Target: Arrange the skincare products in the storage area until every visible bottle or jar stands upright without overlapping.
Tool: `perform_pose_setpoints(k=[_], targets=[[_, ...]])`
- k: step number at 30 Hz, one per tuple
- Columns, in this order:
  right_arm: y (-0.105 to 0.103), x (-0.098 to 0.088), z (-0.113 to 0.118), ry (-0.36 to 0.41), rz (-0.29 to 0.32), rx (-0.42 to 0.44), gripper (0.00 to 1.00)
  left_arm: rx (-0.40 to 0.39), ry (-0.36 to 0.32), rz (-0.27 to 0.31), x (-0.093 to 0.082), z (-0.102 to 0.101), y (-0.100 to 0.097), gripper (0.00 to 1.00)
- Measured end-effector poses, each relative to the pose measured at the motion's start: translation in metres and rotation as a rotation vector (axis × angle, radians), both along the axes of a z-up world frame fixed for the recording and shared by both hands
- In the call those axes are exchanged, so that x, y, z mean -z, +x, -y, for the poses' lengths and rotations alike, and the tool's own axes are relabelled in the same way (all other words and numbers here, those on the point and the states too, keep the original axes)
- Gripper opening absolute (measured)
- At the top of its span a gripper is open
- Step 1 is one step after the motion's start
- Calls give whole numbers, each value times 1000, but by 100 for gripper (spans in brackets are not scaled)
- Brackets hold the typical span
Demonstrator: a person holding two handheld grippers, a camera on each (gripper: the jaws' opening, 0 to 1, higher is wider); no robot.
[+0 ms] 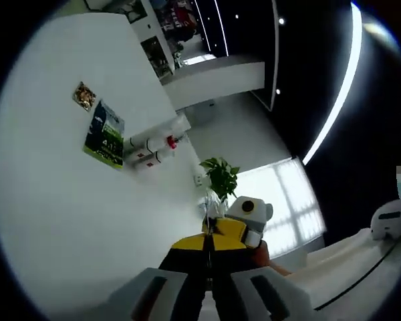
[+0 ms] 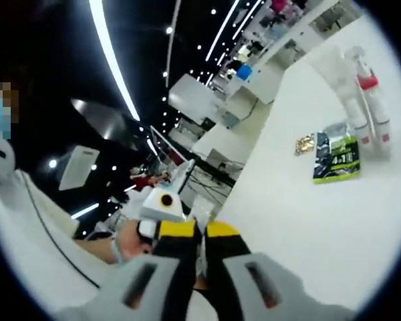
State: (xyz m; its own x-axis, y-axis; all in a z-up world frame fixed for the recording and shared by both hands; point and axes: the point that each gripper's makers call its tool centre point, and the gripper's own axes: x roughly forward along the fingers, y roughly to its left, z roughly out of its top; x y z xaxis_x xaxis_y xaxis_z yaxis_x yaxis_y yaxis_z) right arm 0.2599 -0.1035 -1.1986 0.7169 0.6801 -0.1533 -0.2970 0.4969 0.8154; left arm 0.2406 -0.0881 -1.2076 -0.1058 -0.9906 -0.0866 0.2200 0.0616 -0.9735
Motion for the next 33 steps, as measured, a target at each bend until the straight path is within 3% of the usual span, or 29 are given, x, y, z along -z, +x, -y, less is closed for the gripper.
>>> perform_pose_setpoints(k=[6,8,11,23,26,29,33], targets=[[3,2,8,0,-27,11,1,-6,-3,-8,4,-3,6,0],[6,6,10,-49,-22,16,0,-3,-9,-8,3,-1,7,0],[10,4,9,-36,-29,22,0,-13,-11,15,4,-2,13,1],[19,11,13,-49,-51,51,0,-15,11,-1,11,-13,25,0],[24,12,15,-47,-49,84,4,-20,12,-14,13,-13,30,0],[27,17,21,-93,-56,137,20,-24,15,-14,14,-12,36,0],[20,17,23,-102,-62,134,20,-15,-2,-9,13,-13,47,0]])
